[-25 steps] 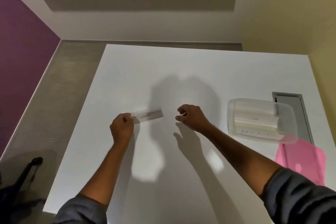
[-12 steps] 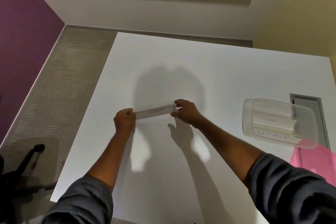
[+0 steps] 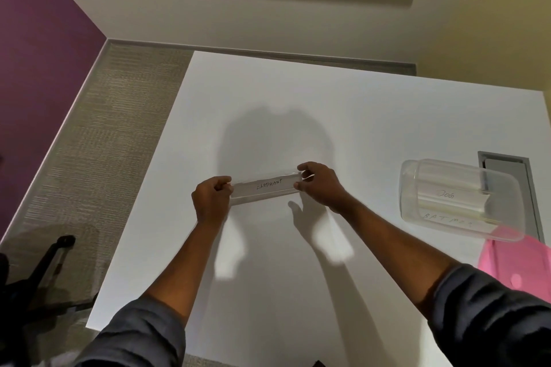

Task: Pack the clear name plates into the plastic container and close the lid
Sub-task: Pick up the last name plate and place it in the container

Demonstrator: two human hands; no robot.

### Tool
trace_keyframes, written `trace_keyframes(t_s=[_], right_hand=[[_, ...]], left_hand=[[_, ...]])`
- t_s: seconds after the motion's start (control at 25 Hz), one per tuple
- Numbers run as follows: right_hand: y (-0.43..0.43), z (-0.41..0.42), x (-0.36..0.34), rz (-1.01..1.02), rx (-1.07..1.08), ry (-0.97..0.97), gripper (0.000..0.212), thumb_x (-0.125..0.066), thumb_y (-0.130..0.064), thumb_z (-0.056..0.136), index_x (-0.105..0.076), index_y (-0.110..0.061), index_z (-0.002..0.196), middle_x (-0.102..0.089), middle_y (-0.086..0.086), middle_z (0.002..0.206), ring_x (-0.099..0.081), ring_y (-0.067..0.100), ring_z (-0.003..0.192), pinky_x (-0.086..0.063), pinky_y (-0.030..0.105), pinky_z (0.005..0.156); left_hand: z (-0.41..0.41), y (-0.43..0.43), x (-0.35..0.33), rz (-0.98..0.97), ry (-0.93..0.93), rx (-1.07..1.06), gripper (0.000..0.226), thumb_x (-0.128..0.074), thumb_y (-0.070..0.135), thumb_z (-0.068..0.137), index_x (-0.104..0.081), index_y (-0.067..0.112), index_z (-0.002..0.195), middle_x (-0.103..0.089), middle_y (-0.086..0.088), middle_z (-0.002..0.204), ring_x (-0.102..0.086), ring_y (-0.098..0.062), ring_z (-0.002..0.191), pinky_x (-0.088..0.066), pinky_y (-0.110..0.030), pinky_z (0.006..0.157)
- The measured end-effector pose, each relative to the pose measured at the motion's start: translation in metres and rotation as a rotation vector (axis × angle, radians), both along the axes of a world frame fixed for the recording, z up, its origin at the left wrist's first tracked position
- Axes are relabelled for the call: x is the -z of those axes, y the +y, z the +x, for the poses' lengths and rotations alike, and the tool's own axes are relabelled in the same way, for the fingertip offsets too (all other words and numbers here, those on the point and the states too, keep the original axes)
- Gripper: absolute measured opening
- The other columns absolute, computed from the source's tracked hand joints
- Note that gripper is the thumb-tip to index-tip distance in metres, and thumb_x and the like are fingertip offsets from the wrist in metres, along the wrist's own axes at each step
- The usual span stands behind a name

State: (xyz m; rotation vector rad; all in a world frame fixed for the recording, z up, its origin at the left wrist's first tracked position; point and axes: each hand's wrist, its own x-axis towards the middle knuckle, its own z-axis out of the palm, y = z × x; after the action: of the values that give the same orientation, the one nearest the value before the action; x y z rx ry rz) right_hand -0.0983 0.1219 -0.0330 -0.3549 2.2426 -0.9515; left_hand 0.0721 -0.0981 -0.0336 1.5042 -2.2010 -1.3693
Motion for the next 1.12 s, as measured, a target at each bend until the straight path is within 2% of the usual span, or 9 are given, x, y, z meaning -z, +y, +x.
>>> trace_keyframes(t_s=[0.08,0.12,0.24,0.36,0.72,0.92,1.12], right_hand=[[0.015,-0.003,-0.002,-0.016,0.028,-0.003,0.049,-0.084,-0.019,0.084,-0.07,-0.014,0.13,-0.07,0.003,0.114,-0.07,0.022,0.107,-0.058,0.043,0.102],[0.023,-0.005,-0.003,-0.02,0.039,-0.001,0.048,-0.084,-0.02,0.084,-0.07,-0.015,0.129,-0.07,0.002,0.112,-0.071,0.021,0.106,-0.058,0.042,0.101],[0.046,-0.012,-0.008,-0.007,0.053,0.015,0.046,-0.085,-0.02,0.083,-0.072,-0.017,0.127,-0.071,0.0,0.11,-0.072,0.02,0.104,-0.058,0.04,0.1],[0.07,-0.021,-0.017,0.009,0.063,0.059,0.044,-0.086,-0.019,0.083,-0.073,-0.018,0.125,-0.071,-0.001,0.107,-0.072,0.019,0.102,-0.058,0.035,0.096],[0.154,-0.049,-0.062,0.086,-0.038,0.206,0.044,-0.088,-0.023,0.082,-0.074,-0.024,0.124,-0.067,0.002,0.108,-0.069,0.018,0.098,-0.055,0.032,0.093],[0.2,-0.062,-0.092,0.135,-0.13,0.338,0.051,-0.088,-0.031,0.082,-0.069,-0.032,0.13,-0.059,-0.006,0.125,-0.061,0.015,0.109,-0.052,0.037,0.095],[0.237,-0.069,-0.109,0.229,-0.254,0.423,0.069,-0.087,-0.034,0.083,-0.058,-0.026,0.145,-0.064,-0.003,0.138,-0.062,0.022,0.121,-0.054,0.042,0.095]], left_hand=[[-0.002,0.006,-0.004,-0.013,0.015,0.04,0.023,-0.078,0.007,0.091,-0.085,0.012,0.112,-0.084,-0.004,0.105,-0.074,-0.015,0.097,-0.047,-0.007,0.083],[-0.004,0.01,-0.007,-0.009,0.025,0.059,0.022,-0.079,0.008,0.091,-0.086,0.013,0.111,-0.084,-0.003,0.104,-0.076,-0.015,0.096,-0.049,-0.008,0.085],[-0.011,0.026,-0.016,0.032,0.066,0.11,0.022,-0.08,0.008,0.089,-0.087,0.016,0.108,-0.085,0.001,0.098,-0.08,-0.019,0.091,-0.061,-0.028,0.093],[-0.02,0.045,-0.027,0.03,0.103,0.155,0.02,-0.082,0.008,0.089,-0.088,0.019,0.105,-0.085,0.004,0.092,-0.08,-0.015,0.081,-0.064,-0.031,0.086],[-0.068,0.106,-0.07,-0.038,0.215,0.29,0.021,-0.085,0.004,0.086,-0.089,0.019,0.099,-0.085,0.009,0.091,-0.08,-0.007,0.084,-0.063,-0.023,0.086],[-0.099,0.147,-0.088,-0.025,0.32,0.38,0.025,-0.085,0.0,0.084,-0.089,0.023,0.094,-0.083,0.022,0.086,-0.078,0.006,0.082,-0.056,-0.006,0.077],[-0.13,0.196,-0.098,-0.033,0.376,0.504,0.028,-0.084,-0.004,0.084,-0.089,0.022,0.094,-0.079,0.033,0.082,-0.077,0.01,0.086,-0.054,-0.002,0.077]])
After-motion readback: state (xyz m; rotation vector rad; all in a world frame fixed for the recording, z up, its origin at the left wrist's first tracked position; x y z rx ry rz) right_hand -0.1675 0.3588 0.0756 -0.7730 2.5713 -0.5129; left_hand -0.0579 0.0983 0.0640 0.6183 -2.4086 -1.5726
